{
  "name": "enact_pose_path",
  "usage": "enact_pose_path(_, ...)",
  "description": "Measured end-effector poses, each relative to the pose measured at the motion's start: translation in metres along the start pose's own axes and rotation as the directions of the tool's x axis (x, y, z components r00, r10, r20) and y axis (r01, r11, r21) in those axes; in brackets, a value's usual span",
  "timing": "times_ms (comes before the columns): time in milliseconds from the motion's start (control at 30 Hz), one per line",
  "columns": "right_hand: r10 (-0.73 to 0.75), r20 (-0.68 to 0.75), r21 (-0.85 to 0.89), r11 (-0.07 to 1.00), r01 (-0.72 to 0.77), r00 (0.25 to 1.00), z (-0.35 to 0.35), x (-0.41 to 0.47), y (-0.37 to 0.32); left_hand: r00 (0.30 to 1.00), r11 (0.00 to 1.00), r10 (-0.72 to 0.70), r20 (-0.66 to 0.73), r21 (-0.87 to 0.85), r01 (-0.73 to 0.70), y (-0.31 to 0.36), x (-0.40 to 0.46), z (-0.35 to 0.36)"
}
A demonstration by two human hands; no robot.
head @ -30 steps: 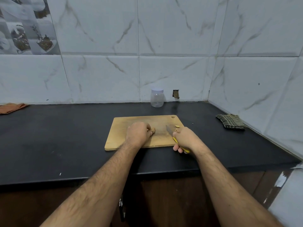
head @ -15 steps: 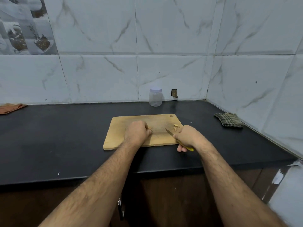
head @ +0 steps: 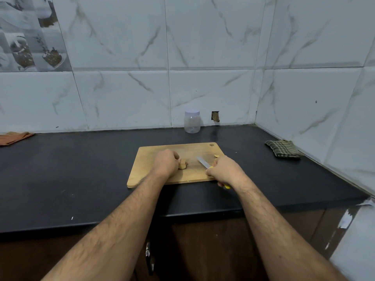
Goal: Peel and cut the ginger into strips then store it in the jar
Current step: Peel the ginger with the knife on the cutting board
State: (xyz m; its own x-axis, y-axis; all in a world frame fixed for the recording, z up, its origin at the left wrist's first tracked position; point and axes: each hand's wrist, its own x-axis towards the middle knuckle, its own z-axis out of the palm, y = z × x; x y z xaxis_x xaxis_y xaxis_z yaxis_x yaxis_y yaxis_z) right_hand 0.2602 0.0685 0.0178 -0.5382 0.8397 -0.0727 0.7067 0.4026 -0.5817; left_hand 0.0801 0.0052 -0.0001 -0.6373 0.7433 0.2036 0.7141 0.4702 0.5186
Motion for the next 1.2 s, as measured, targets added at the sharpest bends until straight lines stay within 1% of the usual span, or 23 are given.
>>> enact_pose_path(133, -0.045, 0.053, 0.006, 0.999, 0.044, 0.998, 0.013, 0.001, -0.012, 0.997, 0.996, -0.046, 0.065, -0.079, 0.051, 0.001, 0.003, -0.002)
enact_pose_path(200, -0.061, 0.039, -0.029, 0.998, 0.062, 0.997, 0.016, -0.001, -0.019, 0.992, 0.991, -0.055, 0.111, -0.112, 0.068, 0.002, 0.002, -0.003)
enact_pose_path(500, -0.114, -0.038, -0.153, 0.982, 0.107, 0.993, 0.022, -0.002, -0.040, 0.968, 0.966, -0.121, 0.218, -0.198, 0.166, 0.001, 0.003, -0.006)
enact_pose_path(600, -0.116, -0.037, -0.183, 0.977, 0.108, 0.992, 0.025, -0.004, -0.041, 0.965, 0.968, -0.103, 0.240, -0.200, 0.153, 0.000, 0.004, -0.005)
enact_pose_path(800, -0.133, -0.048, -0.236, 0.965, 0.118, 0.990, 0.026, -0.010, -0.047, 0.969, 0.977, -0.084, 0.231, -0.171, 0.126, -0.001, 0.005, -0.004)
enact_pose_path(1000, -0.139, -0.043, -0.285, 0.951, 0.121, 0.989, 0.028, -0.014, -0.055, 0.975, 0.994, -0.048, 0.219, -0.085, 0.068, -0.001, 0.007, -0.001)
enact_pose_path(1200, -0.149, -0.041, -0.339, 0.932, 0.127, 0.988, 0.033, -0.014, -0.058, 0.982, 0.997, -0.028, 0.188, -0.069, 0.041, -0.005, 0.013, 0.005)
